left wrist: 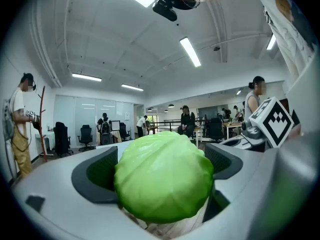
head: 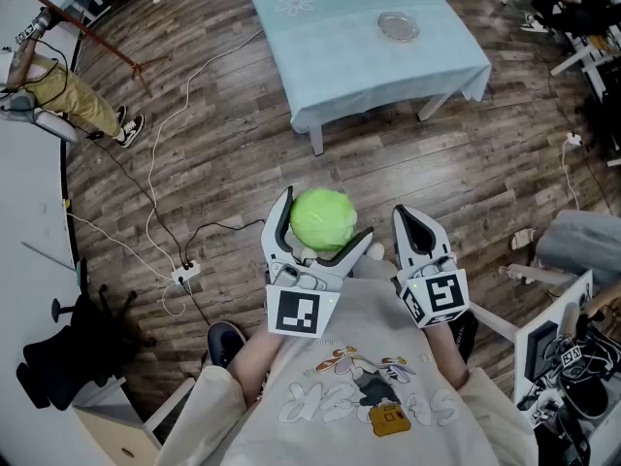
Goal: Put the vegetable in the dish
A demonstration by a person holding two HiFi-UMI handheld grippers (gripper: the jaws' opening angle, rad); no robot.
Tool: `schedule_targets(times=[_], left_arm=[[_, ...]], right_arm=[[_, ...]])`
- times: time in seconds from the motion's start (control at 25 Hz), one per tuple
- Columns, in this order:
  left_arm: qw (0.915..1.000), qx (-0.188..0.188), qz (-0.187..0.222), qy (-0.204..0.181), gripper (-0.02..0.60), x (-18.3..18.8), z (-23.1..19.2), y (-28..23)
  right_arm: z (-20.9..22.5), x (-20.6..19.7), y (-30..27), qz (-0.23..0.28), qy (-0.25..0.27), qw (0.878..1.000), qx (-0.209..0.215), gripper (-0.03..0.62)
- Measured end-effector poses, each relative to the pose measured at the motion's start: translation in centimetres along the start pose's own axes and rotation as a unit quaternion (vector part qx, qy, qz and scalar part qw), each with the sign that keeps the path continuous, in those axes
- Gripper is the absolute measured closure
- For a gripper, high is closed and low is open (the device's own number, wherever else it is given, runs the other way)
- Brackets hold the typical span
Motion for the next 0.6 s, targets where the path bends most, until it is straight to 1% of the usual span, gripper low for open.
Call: schedule_targets(times=[0.16,0.32,0.4,0.6], left_arm=[[1.0000,0.003,-0.007,0.003,0.028,-0.3,2.6,-0.4],[0.9994,0.002,-0.028,0.019,0.028,-1.0,5.1,-1.4],[0.9989,-0.002,-0.039,0.026,0.028,-1.4,6.6,-2.0],[0.9978,-0.019,-0.055,0.033,0.028,-2.6,11.1,-3.9]], right_arm=[[2.0,0.7,1.1,0.014,0.000,1.000,0.006,0.576],[4.7,1.2,2.4,0.033,-0.030,0.999,0.008,0.576],[6.2,0.9,3.7,0.034,-0.042,0.999,0.002,0.576],[10.1,-1.6,7.5,0.016,-0.055,0.998,-0.019,0.576]])
Point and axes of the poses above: the fingertips, and each gripper's own axes: y backward along the fingers, z to its right, x out of its top, the point moved 8 cm from there along y, backward along the fingers, and after that the axes turned 15 degrees about z, right-handed, at the moved point
